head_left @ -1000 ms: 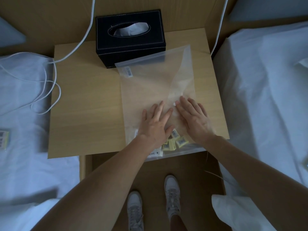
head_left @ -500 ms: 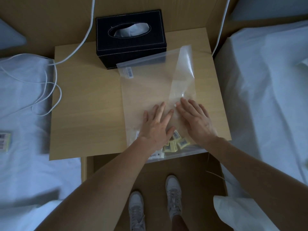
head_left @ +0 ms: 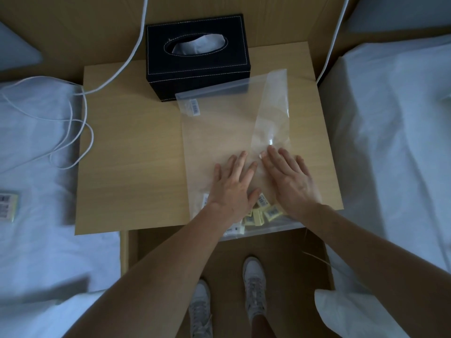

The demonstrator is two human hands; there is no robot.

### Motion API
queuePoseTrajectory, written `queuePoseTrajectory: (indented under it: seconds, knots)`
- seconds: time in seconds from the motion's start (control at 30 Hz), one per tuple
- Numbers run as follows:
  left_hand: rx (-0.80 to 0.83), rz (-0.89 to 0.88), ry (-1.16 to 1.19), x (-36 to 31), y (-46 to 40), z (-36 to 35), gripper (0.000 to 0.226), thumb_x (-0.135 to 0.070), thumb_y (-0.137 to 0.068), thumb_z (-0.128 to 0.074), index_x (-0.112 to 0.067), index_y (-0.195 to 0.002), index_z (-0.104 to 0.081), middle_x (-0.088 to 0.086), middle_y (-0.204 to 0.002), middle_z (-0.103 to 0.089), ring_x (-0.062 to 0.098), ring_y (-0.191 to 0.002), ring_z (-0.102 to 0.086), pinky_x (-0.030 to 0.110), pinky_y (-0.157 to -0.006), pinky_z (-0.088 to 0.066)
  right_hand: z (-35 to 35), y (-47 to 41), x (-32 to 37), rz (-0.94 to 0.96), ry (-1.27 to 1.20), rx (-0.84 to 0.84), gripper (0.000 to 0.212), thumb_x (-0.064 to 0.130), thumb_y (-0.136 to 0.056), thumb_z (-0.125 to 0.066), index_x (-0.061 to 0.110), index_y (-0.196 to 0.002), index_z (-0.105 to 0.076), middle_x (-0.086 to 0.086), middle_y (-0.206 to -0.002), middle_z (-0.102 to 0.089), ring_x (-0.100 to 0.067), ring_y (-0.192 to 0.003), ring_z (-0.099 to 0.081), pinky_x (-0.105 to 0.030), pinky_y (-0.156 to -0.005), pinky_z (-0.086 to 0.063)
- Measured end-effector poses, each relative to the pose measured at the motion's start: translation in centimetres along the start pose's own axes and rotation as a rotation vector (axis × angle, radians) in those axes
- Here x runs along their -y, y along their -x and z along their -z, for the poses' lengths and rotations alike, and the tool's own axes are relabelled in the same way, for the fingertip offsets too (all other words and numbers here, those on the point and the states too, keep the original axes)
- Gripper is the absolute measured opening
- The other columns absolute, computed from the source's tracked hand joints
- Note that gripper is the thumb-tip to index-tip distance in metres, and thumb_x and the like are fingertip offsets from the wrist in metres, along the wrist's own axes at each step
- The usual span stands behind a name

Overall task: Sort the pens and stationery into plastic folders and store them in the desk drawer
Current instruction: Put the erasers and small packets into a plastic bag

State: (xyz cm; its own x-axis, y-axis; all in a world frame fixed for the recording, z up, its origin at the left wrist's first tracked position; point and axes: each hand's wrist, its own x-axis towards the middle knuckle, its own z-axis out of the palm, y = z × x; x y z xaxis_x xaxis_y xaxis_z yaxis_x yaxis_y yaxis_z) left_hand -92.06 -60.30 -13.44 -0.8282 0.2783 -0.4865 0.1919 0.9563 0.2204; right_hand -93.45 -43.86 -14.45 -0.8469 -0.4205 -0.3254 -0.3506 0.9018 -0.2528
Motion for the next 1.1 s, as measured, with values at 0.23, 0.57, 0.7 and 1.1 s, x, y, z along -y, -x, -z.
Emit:
queuePoseTrajectory:
  seconds: [0.23,0.57,0.7,1.1]
  knots:
    - [0.028,-0.001,0.013,0.0,-0.1,0.3,0.063,-0.049,-0.099,-0.026,-0.024,-0.152,-0.002,0.003,-0.157,0.020,0.023,-0.145,0.011,0.050,-0.117,0.002,0.0,0.0,-0.4,0.005,0.076,-0.001,0.066,0.030,-0.089,-0.038,0.013,-0.150,-0.020,-0.007,-0.158,-0.016,-0.028,-0.145,-0.017,-0.056,-0.113,-0.021]
    - [0.038,-0.001,-0.032,-0.1,-0.2,0.4,0.063,-0.049,-0.099,-0.025,-0.024,-0.151,-0.001,0.005,-0.157,0.019,0.024,-0.145,0.011,0.051,-0.117,-0.002,0.5,-0.6,0.8,0.047,0.278,-0.047,0.067,0.010,-0.079,-0.064,0.000,-0.140,-0.039,-0.018,-0.148,-0.036,-0.033,-0.134,-0.039,-0.052,-0.108,-0.031]
    - [0.038,-0.005,-0.030,0.0,-0.2,0.4,0.063,-0.049,-0.099,-0.025,-0.024,-0.151,0.000,0.005,-0.157,0.020,0.025,-0.145,0.011,0.050,-0.117,-0.001,0.2,-0.9,1.0,0.078,0.263,-0.088,0.068,0.010,-0.069,-0.074,-0.006,-0.130,-0.049,-0.023,-0.139,-0.046,-0.036,-0.127,-0.047,-0.052,-0.104,-0.034]
    - [0.052,0.027,-0.034,0.1,-0.2,0.5,0.063,-0.051,-0.099,-0.021,-0.024,-0.151,0.002,0.004,-0.156,0.021,0.024,-0.145,0.011,0.049,-0.117,-0.001,0.0,-1.1,-0.5,0.141,0.017,-0.195,0.063,-0.006,-0.073,-0.069,-0.001,-0.132,-0.050,-0.019,-0.137,-0.050,-0.034,-0.122,-0.053,-0.047,-0.102,-0.029]
